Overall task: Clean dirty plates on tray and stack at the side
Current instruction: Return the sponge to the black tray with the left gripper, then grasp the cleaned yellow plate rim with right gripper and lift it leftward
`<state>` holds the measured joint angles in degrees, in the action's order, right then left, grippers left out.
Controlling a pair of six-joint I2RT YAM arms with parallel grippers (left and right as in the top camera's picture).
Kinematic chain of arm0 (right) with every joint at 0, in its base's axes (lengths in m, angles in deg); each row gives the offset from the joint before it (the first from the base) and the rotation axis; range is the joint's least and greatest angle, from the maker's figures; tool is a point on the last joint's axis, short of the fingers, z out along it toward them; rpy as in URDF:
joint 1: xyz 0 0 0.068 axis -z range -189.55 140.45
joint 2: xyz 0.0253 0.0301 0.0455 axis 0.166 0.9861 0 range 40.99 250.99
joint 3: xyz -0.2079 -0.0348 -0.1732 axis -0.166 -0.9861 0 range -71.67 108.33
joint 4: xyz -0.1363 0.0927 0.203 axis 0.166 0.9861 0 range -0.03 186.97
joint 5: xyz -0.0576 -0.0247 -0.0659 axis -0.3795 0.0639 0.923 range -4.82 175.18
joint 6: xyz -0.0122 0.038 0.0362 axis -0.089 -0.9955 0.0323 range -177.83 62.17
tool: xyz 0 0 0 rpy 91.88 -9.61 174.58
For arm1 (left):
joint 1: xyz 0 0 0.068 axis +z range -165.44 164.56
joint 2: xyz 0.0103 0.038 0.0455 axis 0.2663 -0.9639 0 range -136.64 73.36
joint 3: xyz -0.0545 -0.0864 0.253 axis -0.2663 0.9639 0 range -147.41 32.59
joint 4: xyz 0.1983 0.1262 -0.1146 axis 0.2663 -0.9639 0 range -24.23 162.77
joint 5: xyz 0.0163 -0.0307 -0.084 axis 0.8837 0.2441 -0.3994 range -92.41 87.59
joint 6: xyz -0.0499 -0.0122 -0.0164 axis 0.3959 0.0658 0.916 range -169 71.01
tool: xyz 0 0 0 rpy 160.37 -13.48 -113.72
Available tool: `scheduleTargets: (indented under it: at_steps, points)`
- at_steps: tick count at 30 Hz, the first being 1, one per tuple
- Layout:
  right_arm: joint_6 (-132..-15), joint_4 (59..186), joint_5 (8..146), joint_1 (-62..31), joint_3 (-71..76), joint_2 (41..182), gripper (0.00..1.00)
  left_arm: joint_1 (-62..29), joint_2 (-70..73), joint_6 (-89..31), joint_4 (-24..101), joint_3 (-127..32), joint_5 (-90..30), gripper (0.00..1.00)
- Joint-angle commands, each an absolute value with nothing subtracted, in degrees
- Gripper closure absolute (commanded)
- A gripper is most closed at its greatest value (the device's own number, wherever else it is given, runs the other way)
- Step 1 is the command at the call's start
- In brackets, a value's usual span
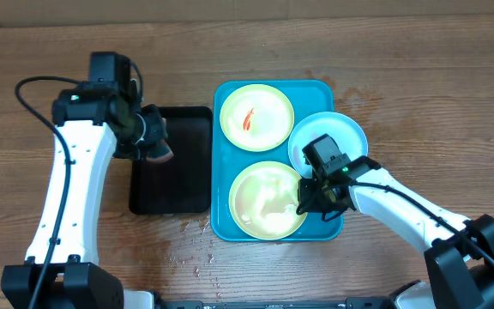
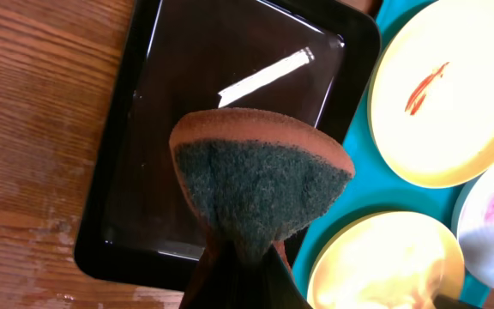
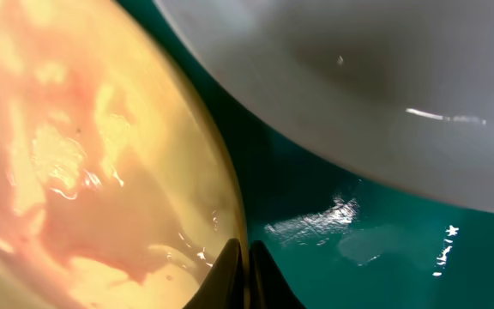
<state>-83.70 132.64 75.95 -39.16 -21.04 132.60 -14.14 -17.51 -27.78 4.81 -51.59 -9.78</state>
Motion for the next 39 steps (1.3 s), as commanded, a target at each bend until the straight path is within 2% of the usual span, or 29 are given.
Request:
scheduleTargets:
  at_steps: [1, 7, 13, 21, 33, 39]
  points:
    - [-83.3, 136.7, 74.6, -39.1, -14.4, 132.6, 0.96, -12.8, -16.9, -29.7, 4.4, -52.3, -13.0, 0.96]
    - [-83.4, 142.8, 74.6, -39.1, -8.6, 132.6, 0.96, -12.6, -16.9, -31.1, 4.2, -52.3, -12.8, 0.96]
    - [-83.4, 142.8, 70.6, -37.5, -7.4, 132.6, 0.96, -12.3, -16.9, -31.3, 4.0, -52.3, -9.4, 0.96]
    - [-86.2, 137.0, 66.4, -34.6, -7.4, 132.6, 0.96, -9.8, -16.5, -29.5, 3.7, -52.3, -3.2, 0.96]
    - [-97.2, 120.8, 69.9, -39.1, -7.4, 135.2, 0.96, -8.3, -16.4, -29.5, 3.1, -52.3, -3.3, 0.96]
    - [-98.6, 119.1, 76.2, -42.8, -3.2, 139.5, 0.96, -8.3, -16.4, -29.5, 2.7, -52.3, -3.2, 0.96]
